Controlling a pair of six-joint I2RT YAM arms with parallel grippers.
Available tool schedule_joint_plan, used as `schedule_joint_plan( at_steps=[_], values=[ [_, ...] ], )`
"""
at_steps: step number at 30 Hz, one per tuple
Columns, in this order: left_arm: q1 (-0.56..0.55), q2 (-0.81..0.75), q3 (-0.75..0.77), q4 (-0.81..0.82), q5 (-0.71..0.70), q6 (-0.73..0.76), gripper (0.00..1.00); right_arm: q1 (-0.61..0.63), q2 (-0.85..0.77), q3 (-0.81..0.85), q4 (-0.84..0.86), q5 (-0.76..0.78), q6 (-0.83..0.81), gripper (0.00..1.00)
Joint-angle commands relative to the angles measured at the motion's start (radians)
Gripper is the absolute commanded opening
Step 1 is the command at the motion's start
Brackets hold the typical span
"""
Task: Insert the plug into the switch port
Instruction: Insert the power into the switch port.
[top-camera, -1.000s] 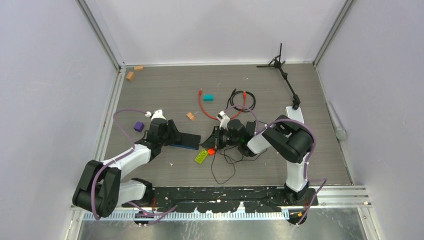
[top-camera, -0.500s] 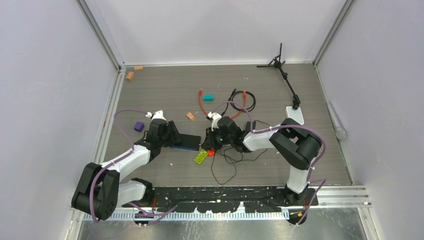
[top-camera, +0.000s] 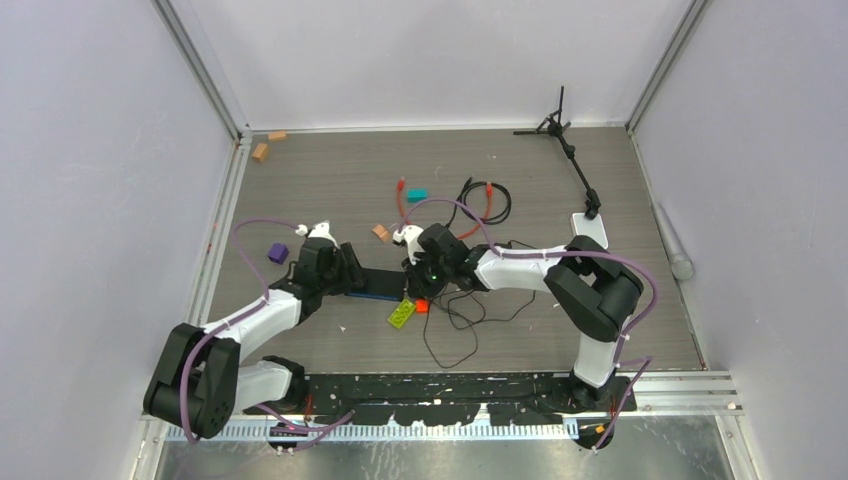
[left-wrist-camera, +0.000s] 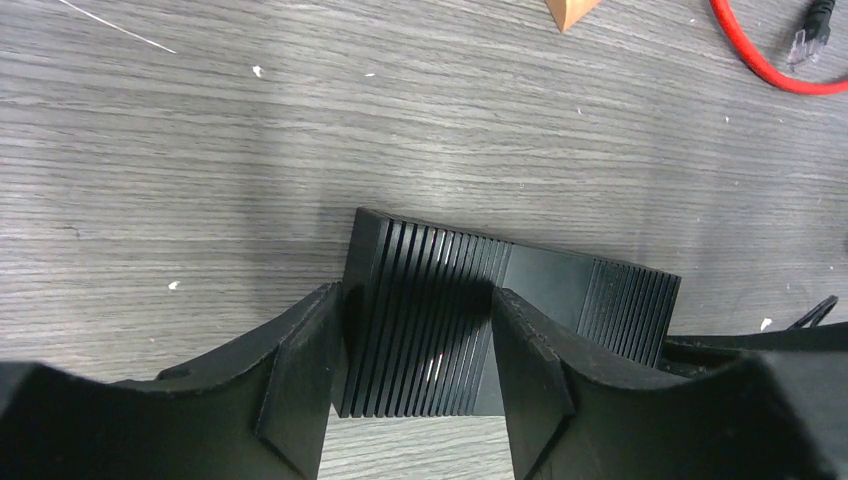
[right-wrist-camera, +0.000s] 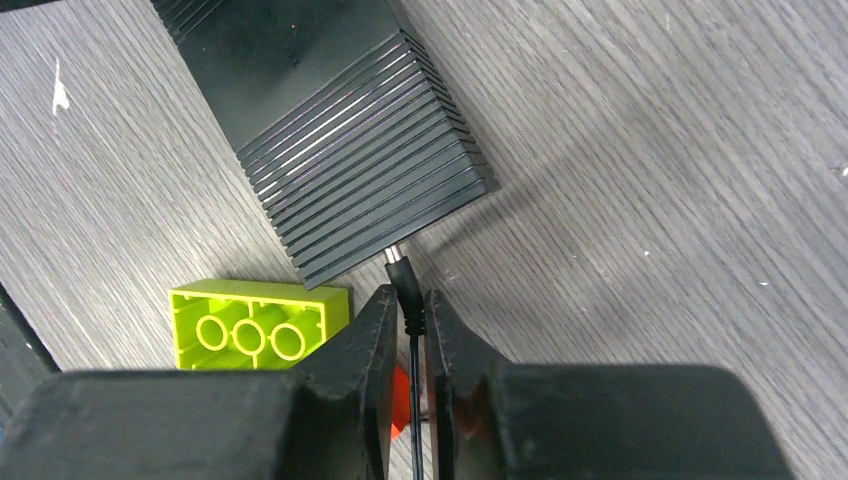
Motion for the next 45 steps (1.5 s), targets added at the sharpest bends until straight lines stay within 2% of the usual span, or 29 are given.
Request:
schedule_joint_plan(
  at_steps=[1,5,8,17,33,45],
  values=[
    [-0.015,0.014,0.023,-0.011,0.108,-0.022,0.57,0.008,-0.001,0.05,-0.108,0.027,-0.096,0.2],
    [-0.012,0.02,0.026,-0.009,0.111,-0.022,0.57,0.012,0.011,0.078,-0.147,0.036,-0.122,0.07],
    [-0.01,0.024,0.031,-0.008,0.113,-0.017,0.57,0.014,-0.002,0.088,-0.156,0.043,-0.151,0.01],
    [0.01,0.059,0.153,-0.1,0.095,0.081,0.57,0.032,-0.022,0.159,-0.191,0.096,-0.235,0.0],
    [0.012,0.158,0.151,0.001,0.146,0.088,0.56,0.051,-0.04,0.143,-0.087,0.172,-0.295,0.01],
    [0.012,0.197,0.145,0.053,0.239,0.113,0.52,0.051,-0.009,0.181,-0.051,0.15,-0.322,0.0]
  ],
)
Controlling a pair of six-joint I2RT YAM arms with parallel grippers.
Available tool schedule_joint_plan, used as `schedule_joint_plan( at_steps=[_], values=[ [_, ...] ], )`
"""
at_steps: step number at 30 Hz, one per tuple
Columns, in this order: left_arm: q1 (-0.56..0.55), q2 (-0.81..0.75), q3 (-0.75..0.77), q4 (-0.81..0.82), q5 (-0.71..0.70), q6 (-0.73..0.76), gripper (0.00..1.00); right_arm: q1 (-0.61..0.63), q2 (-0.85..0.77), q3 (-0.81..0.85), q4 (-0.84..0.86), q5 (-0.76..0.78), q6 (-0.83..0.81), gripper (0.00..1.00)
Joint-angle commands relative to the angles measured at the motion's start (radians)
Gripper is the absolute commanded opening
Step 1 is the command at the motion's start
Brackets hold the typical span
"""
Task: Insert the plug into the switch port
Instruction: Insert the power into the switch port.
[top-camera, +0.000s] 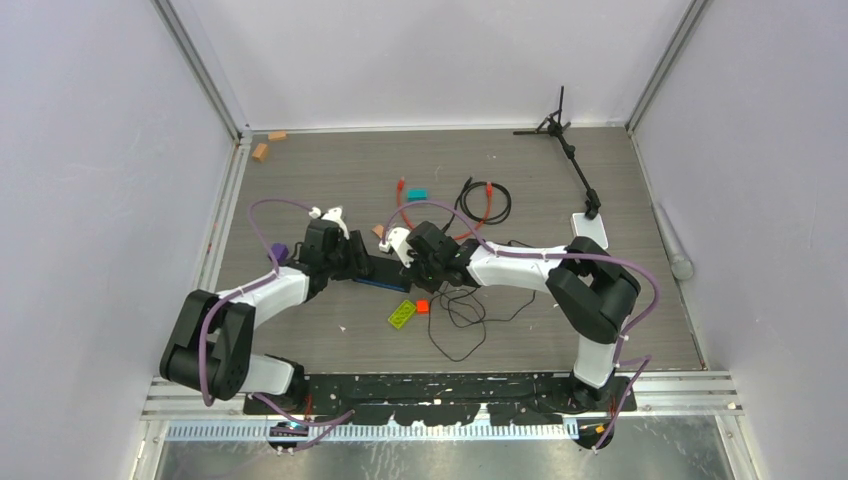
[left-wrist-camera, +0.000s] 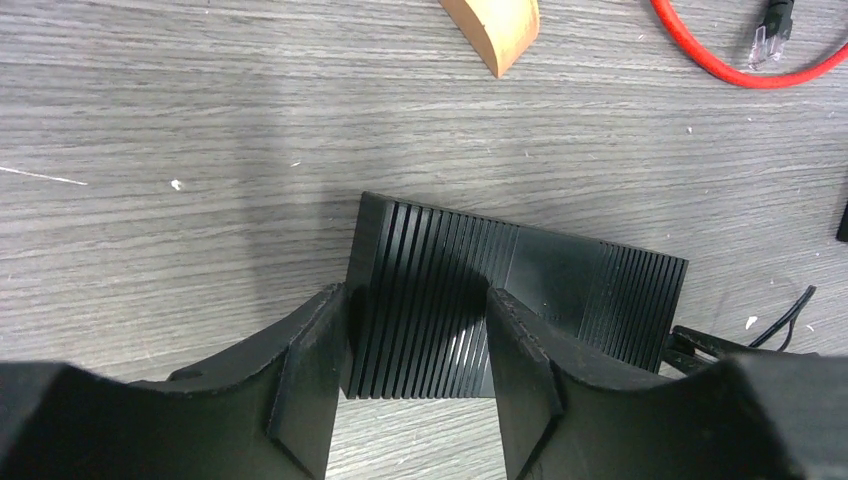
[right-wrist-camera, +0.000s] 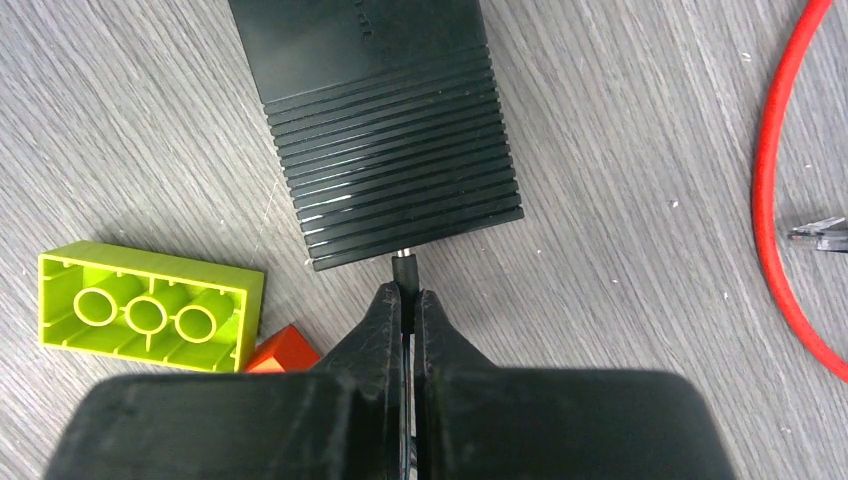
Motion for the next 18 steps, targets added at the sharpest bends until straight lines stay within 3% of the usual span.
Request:
schedule_joint_plan(
  at_steps=[1,9,18],
  values=[
    [-0.012,0.019,0.006,0.038,0.128,0.01,0.52,0.007,-0.006,0.06,0.164,-0.024,-0.013,0.0],
    [-0.012,0.033,0.001,0.06,0.175,0.016,0.5,0.007,0.029,0.065,0.295,0.0,0.029,0.0],
    [-0.013,0.055,0.006,0.076,0.211,0.022,0.5,0.02,0.061,0.174,0.253,-0.046,-0.001,0.0]
  ],
)
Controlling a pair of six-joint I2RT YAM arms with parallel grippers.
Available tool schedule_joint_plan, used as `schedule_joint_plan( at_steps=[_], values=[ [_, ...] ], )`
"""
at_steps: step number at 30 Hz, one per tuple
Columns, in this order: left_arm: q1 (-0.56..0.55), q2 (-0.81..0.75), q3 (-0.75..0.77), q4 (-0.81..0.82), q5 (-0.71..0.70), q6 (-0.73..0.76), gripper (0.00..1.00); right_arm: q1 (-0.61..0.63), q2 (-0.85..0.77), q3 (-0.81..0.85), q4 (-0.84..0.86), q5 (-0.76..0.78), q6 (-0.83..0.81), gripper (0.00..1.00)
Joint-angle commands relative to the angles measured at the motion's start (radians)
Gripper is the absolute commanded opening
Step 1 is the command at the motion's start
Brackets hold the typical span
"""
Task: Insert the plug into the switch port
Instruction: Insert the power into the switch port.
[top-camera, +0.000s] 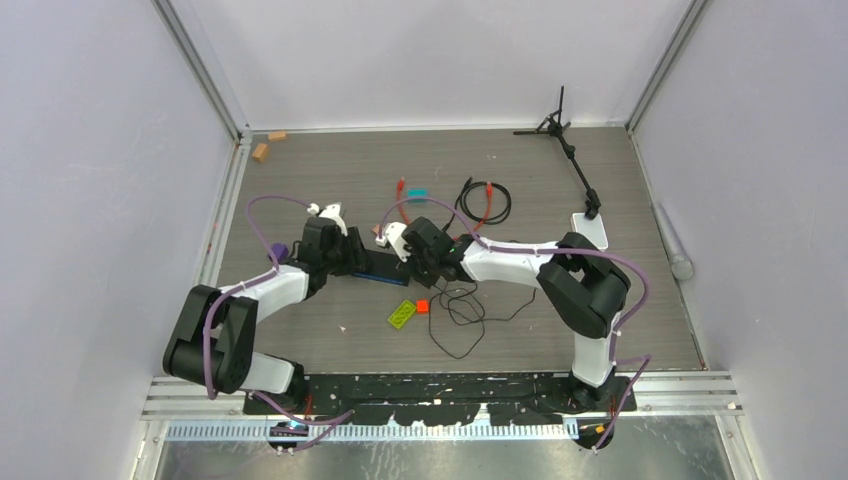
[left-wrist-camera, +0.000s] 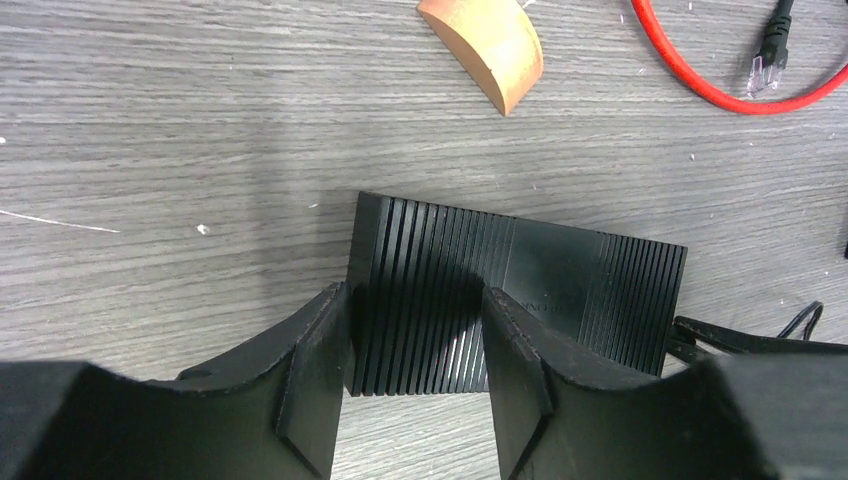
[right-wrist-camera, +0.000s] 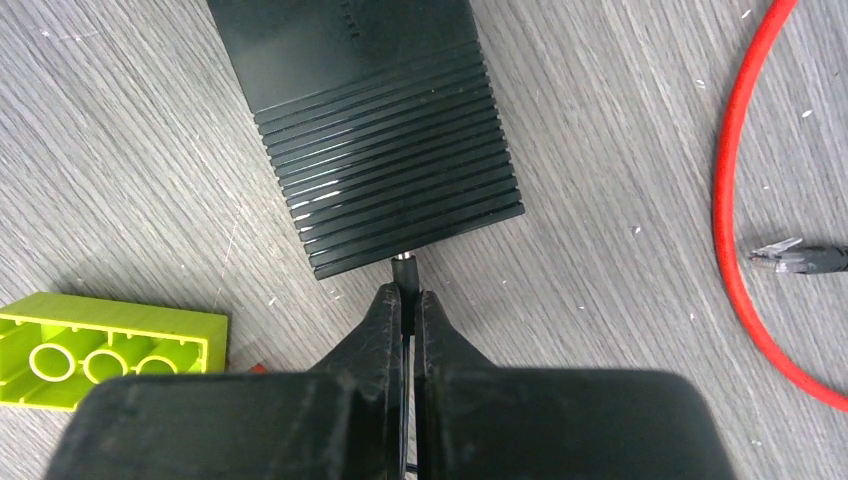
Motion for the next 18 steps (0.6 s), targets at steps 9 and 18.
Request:
schedule_joint_plan(
  at_steps=[9,18],
  values=[
    [-0.036,0.024,0.003,0.022,0.219,-0.014,0.49,0.04,0.053,0.186,0.237,-0.073,-0.018,0.0],
    [-0.042,0.037,0.008,0.029,0.238,-0.011,0.49,0.048,0.095,0.177,0.287,-0.062,-0.016,0.0]
  ],
)
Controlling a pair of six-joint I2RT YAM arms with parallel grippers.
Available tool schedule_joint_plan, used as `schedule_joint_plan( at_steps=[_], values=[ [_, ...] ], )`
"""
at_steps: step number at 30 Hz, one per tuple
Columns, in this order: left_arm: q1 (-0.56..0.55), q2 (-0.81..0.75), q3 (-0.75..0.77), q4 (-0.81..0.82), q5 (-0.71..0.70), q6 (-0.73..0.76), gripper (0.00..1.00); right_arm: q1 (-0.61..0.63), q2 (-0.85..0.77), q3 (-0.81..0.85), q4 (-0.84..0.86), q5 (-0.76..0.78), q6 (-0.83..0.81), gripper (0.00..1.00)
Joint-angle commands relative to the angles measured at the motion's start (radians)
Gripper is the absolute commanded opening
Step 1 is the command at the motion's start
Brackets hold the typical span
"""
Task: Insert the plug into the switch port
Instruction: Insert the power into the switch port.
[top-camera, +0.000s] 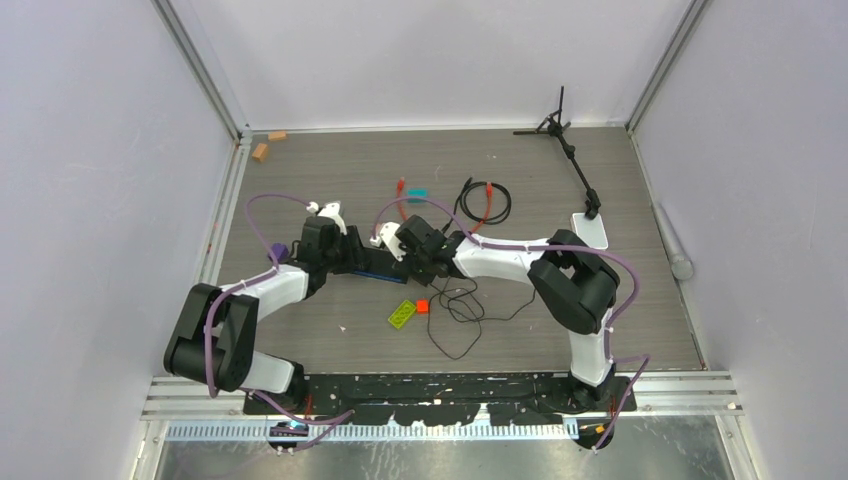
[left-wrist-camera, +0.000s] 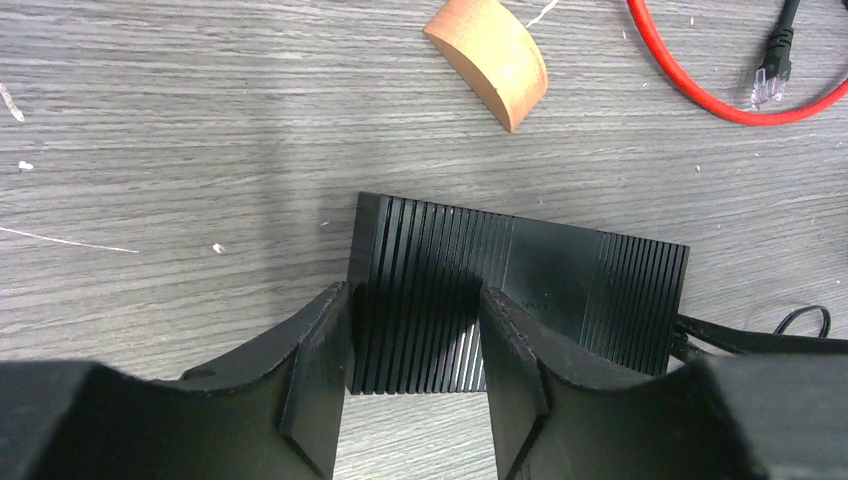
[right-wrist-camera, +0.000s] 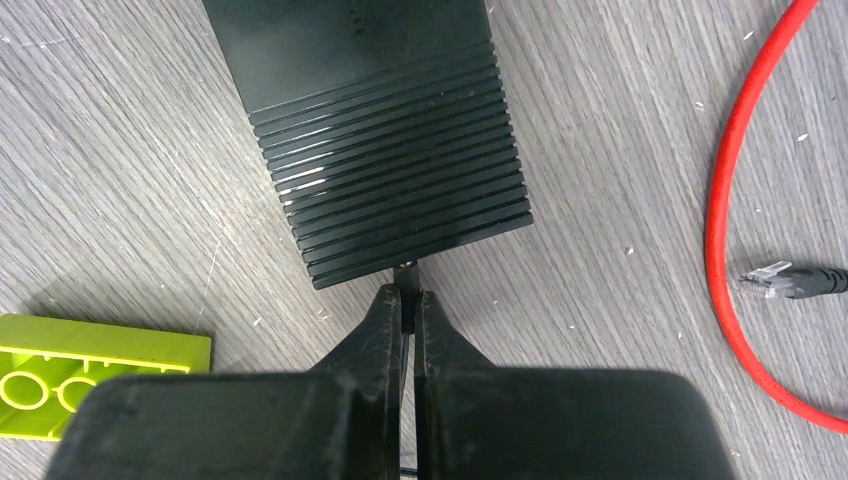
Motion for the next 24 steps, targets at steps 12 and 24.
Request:
schedule_joint_plan(
  at_steps=[12,24],
  values=[
    [-0.051,-0.045,-0.01,-0.024,0.167,-0.016,0.48,0.042,0.0,0.203,0.184,-0.1,-0.096,0.0],
    [-0.052,-0.029,-0.006,-0.013,0.192,-0.011,0.48,0.047,0.046,0.27,0.154,-0.158,-0.129,0.0]
  ],
)
